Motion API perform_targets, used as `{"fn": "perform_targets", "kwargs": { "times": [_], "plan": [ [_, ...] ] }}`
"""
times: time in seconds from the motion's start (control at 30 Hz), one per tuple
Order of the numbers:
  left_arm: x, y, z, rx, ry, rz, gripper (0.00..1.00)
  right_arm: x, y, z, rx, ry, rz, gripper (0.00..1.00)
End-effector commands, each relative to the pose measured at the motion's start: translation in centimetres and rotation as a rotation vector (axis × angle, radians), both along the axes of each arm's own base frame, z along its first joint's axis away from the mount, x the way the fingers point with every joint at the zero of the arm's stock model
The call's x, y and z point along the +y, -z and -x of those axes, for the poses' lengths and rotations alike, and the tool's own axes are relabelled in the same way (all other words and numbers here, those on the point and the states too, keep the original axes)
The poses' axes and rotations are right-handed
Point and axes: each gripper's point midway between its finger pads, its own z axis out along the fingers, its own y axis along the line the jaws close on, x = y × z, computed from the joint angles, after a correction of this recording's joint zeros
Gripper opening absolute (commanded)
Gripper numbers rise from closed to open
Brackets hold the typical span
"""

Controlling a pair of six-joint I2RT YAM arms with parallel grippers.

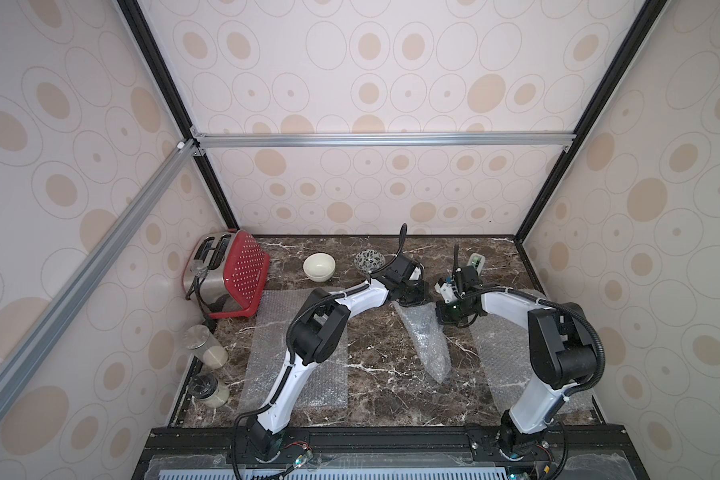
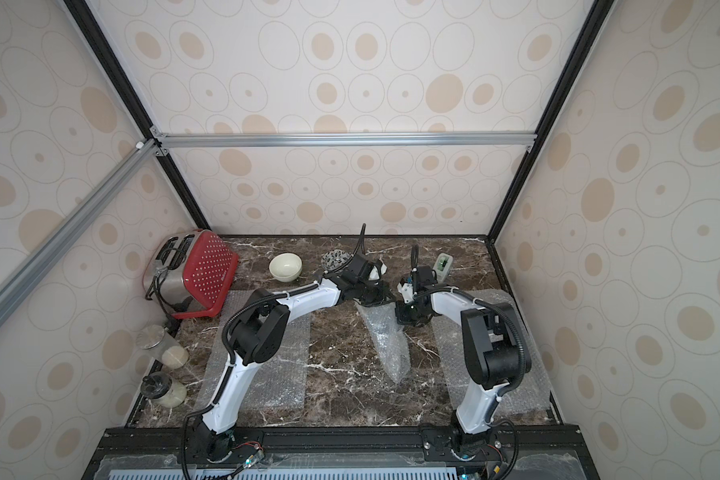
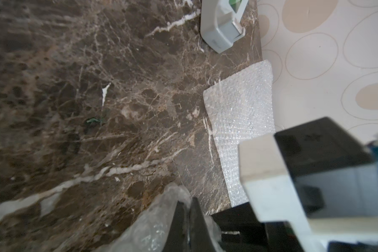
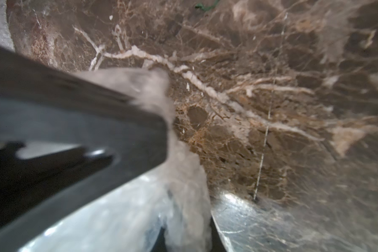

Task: Wrap bowls in bubble wrap
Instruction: Wrap the bowl in bubble wrap.

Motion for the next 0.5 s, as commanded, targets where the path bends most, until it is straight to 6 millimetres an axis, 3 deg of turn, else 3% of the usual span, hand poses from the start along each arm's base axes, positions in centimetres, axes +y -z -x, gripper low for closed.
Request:
{"fn": "perform_targets", "kwargs": {
  "times": [0.0,0.13,0.3,0.47],
  "plan": [
    [-0.6,0.9,0.5,0.018,-0.004,0.002,0.0,0.3,-0.2,1.6,0.04,-0.022,-0.009,0.16],
    [0.6,2.7,1.5,0.036,-0.024,-0.02,0.0,0.2,-0.5,1.5,0.026,-0.008,-0.004,0.17],
    [1.3,4.8,2.1,0.06,-0.035,-0.036,0.0,0.0,-0.5,1.4,0.026,0.019,-0.005,0.3],
    [1.8,5.3,2.3,0.057,-0.042,-0.054,0.0,-0.6,-1.5,1.5,0.001,0.041,0.026,0.42]
  ]
}}
